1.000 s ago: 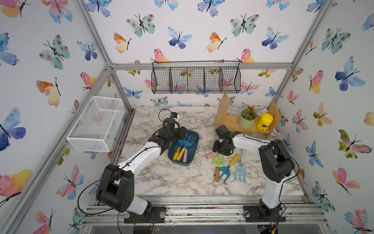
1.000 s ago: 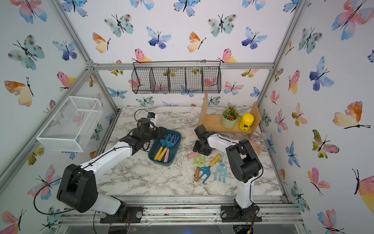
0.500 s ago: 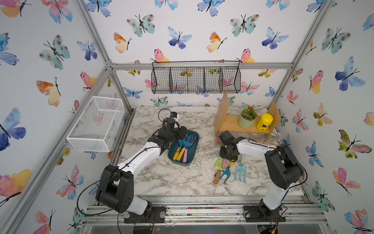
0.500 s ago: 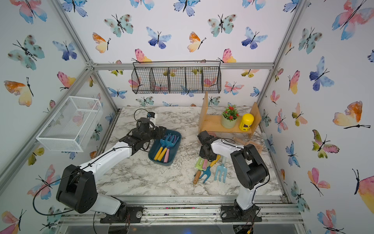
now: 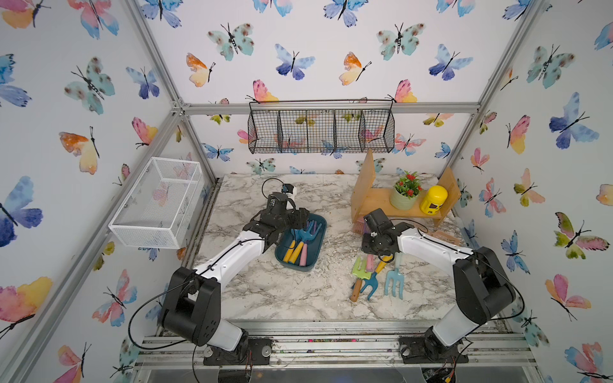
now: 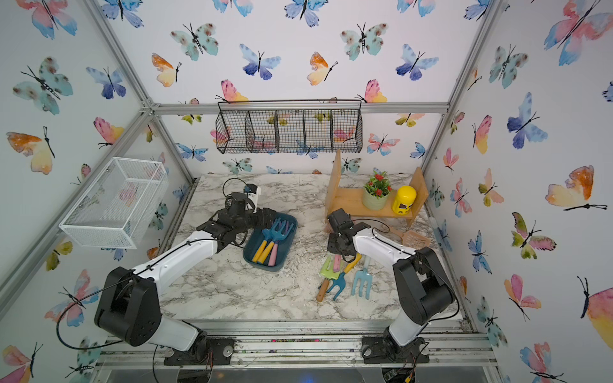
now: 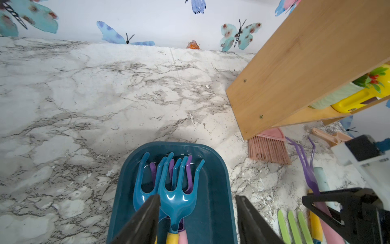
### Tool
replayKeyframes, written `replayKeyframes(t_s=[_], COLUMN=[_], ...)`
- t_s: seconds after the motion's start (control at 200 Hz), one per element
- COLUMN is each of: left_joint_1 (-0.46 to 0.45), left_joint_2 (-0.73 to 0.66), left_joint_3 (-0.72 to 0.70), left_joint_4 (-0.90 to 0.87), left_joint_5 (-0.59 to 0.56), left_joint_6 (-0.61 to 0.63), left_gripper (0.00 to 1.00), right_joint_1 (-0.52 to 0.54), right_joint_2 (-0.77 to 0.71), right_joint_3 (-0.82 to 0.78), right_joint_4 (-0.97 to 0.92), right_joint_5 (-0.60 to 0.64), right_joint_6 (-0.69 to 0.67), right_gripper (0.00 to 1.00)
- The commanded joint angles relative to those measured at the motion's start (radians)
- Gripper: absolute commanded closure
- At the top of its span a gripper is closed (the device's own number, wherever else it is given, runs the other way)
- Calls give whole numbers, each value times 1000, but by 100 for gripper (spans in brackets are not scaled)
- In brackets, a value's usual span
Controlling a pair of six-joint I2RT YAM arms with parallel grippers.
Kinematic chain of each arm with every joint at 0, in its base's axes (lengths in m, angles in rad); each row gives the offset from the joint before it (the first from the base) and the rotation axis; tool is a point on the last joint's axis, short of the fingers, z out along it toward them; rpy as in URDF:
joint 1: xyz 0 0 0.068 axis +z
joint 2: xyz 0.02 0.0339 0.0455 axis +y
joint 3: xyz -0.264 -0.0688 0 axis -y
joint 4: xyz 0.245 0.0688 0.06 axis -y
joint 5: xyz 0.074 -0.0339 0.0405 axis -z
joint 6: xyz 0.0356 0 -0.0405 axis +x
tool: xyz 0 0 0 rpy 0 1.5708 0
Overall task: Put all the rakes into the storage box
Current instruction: Pick up the rake at the center of the board.
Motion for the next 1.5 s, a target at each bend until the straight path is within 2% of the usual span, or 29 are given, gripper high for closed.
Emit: replayKeyframes(t_s=[0.0,0.165,0.275,0.39,0.621,0.801,0.951,1.066,1.377,1.497], left_joint_1=[-3,-3,-4,-6,-27,-48,-57,-62,-70,-76], left_joint_2=[1,6,22,37,47,49,58,66,102,127], left_joint_3=[32,28,26,28,34,26,30,31,45,68], left_joint_4=[-29,-25,-20,-15,-22,3,11,26,55,51], left_joint_5=[122,285,380,426,439,513,545,577,597,602], left_joint_6=[28,53,59,54,79,79,80,76,63,64], left_gripper=[38,37,37,38,38,38,38,38,38,38], right_joint_1=[-1,-2,-1,-1,-1,-1,-1,-1,3,14], right_joint_2=[-40,-81,-75,-74,-42,-4,58,103,131,121], right_joint_3=[28,17,46,71,112,139,220,260,265,236], right_joint_4=[70,227,242,256,298,361,331,330,393,428], right_joint_5=[-102,-239,-276,-307,-379,-425,-429,-475,-641,-665], right_joint_6=[-31,-37,-58,-74,-79,-35,-11,10,36,40], right_gripper=[98,98,98,98,98,98,98,98,98,98])
